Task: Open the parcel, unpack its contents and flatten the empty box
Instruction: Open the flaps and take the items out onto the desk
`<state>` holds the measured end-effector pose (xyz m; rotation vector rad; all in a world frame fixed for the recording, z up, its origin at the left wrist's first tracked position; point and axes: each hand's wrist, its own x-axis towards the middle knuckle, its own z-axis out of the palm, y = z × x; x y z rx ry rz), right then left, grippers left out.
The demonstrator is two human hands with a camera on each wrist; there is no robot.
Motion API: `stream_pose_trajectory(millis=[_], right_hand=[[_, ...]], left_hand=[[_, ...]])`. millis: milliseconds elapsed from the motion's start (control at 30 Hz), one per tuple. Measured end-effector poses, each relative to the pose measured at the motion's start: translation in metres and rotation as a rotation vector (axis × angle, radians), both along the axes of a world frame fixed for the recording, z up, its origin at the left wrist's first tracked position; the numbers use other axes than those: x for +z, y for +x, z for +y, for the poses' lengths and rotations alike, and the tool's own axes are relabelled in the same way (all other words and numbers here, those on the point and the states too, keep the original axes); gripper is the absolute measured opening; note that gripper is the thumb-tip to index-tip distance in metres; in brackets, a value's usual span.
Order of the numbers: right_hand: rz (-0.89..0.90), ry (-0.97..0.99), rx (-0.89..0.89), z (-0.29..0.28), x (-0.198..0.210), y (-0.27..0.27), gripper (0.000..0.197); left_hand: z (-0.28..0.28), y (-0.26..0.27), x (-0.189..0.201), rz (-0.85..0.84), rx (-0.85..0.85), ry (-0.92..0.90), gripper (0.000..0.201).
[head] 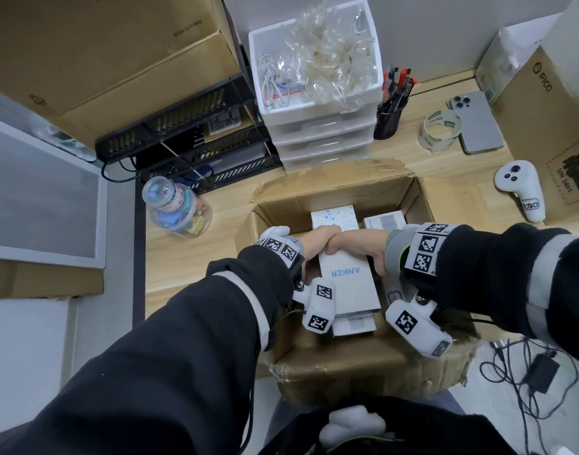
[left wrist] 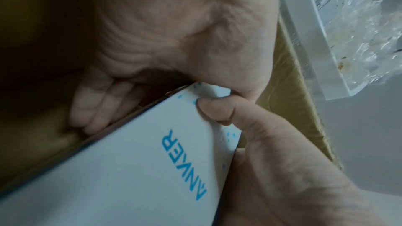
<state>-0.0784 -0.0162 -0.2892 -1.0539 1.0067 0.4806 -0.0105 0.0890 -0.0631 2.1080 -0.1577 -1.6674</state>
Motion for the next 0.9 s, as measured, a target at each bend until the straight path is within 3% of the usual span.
stream_pose_trajectory(millis=[33, 67, 133, 233, 333, 467, 633, 733, 900], right_hand=[[0.046, -0.002, 0.025, 0.004, 0.081, -0.011, 0.054], [0.163, 0.021, 0.072, 0.013, 0.127, -0.008, 0.033], [0.224, -0.042, 0.082, 0.030, 0.251, -0.027, 0.036], [0.177, -0.040, 0.120, 0.024, 0.266, -0.027, 0.051], [0.128, -0.102, 0.133, 0.026, 0.289, -0.028, 0.036], [0.007, -0.101, 0.070, 0.015, 0.311, -0.036, 0.029], [-0.195, -0.175, -0.009, 0.011, 0.344, -0.014, 0.025], [-0.285, -0.090, -0.107, 0.013, 0.360, 0.004, 0.023], [-0.324, -0.041, -0.107, 0.025, 0.358, 0.017, 0.046]], left_hand=[[0.001, 0.010, -0.003, 0.067, 0.006, 0.009, 0.024], [0.001, 0.013, 0.001, 0.083, -0.073, 0.000, 0.020], [0.004, 0.032, -0.020, 0.123, -0.064, 0.022, 0.031], [0.005, 0.029, 0.013, 0.187, -0.078, 0.040, 0.042], [0.010, 0.030, 0.053, 0.183, -0.090, -0.025, 0.030], [0.014, 0.040, 0.087, 0.167, -0.049, -0.154, 0.031], [0.006, 0.060, 0.123, 0.164, 0.120, -0.321, 0.049], [0.004, 0.076, 0.140, 0.110, 0.264, -0.413, 0.054], [0.013, 0.106, 0.148, 0.008, 0.522, -0.594, 0.051]])
